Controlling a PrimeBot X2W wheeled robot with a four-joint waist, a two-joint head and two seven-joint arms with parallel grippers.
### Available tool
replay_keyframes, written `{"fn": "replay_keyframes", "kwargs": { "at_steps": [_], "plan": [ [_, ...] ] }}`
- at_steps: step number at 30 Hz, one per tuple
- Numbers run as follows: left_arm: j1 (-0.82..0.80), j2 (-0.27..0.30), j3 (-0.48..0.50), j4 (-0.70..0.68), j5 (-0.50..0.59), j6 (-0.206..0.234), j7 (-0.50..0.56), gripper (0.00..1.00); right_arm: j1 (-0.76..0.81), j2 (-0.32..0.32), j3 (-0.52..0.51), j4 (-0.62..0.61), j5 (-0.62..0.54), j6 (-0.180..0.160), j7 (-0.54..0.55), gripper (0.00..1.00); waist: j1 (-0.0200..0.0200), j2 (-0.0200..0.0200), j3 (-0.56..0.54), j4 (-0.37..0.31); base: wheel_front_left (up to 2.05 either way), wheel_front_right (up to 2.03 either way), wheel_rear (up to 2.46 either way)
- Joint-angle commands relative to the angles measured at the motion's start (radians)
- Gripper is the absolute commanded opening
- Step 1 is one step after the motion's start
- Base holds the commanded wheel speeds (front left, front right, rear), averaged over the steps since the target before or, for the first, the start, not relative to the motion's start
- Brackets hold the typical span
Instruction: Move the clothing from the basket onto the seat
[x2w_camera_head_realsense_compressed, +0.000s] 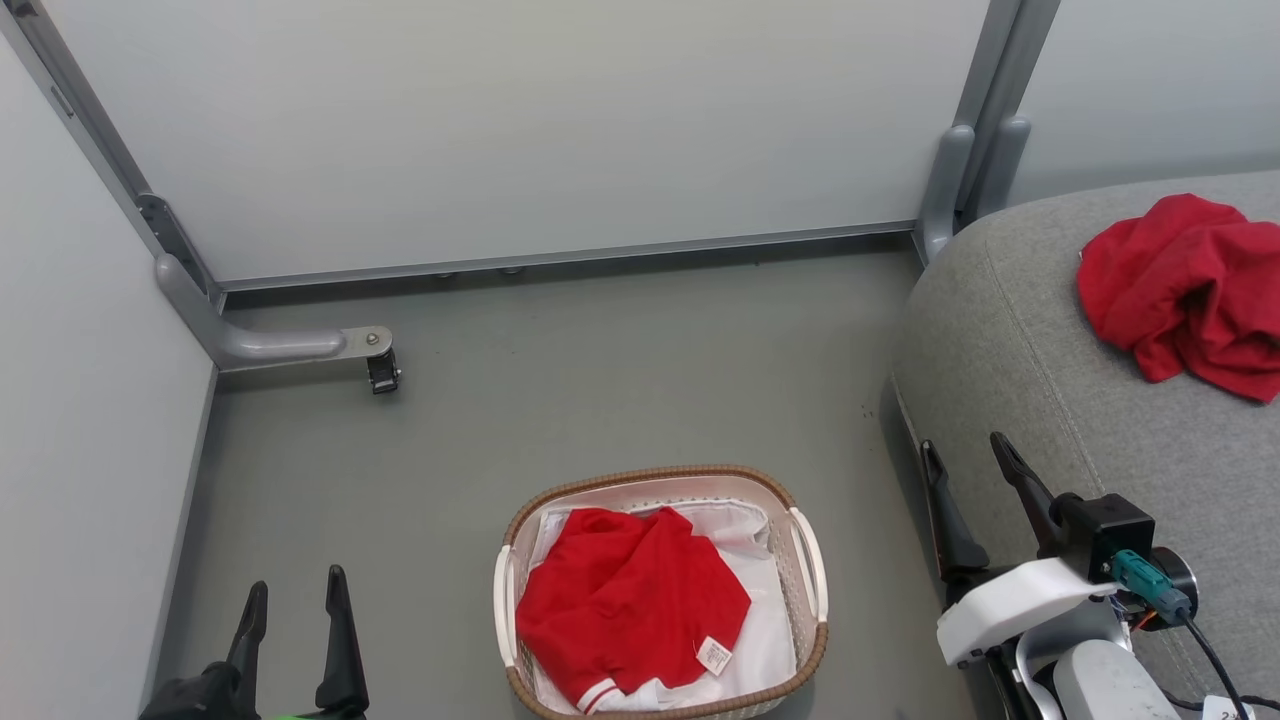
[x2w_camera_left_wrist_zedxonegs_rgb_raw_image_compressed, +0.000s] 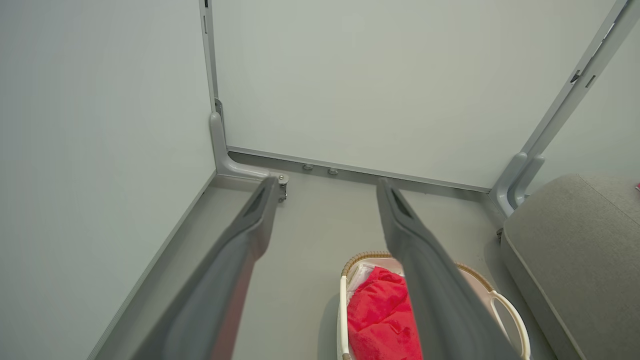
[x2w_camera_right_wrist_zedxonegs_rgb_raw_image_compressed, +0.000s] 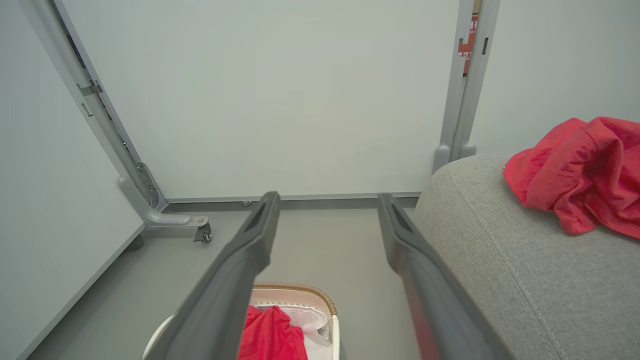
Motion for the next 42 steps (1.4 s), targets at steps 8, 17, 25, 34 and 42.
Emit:
{"fn": "replay_keyframes", "kwargs": {
  "at_steps": [8, 17, 25, 34, 42],
  "plan": [
    [-0.013, -0.002, -0.004, 0.007, 0.011, -0.008, -0.001, 1.00, 0.004, -0.004, -0.004, 0.001, 0.008, -0.001, 0.000, 1.00, 0.0001, 0.0000, 0.002, 0.002, 0.00, 0.00, 0.00],
    [-0.017, -0.002, -0.012, 0.010, 0.000, -0.007, -0.001, 1.00, 0.003, -0.004, -0.008, -0.001, 0.010, -0.001, 0.000, 1.00, 0.0001, 0.0000, 0.009, 0.007, 0.00, 0.00, 0.00],
    [-0.033, -0.002, -0.023, 0.009, 0.013, -0.007, -0.001, 1.00, -0.010, -0.004, -0.014, -0.009, 0.009, -0.001, 0.000, 1.00, 0.0001, 0.0000, 0.035, 0.007, 0.00, 0.00, 0.00],
    [-0.146, 0.015, -0.083, 0.041, 0.062, -0.025, -0.001, 1.00, -0.072, -0.004, -0.051, -0.048, -0.010, -0.001, 0.000, 1.00, 0.0001, 0.0000, 0.148, -0.018, 0.00, 0.00, 0.00],
    [-0.407, 0.051, -0.226, 0.138, 0.138, -0.034, 0.025, 1.00, -0.177, -0.004, -0.060, -0.135, -0.024, -0.001, 0.000, 1.00, 0.0001, 0.0000, 0.370, -0.078, 0.00, 0.00, 0.00]
  ]
}}
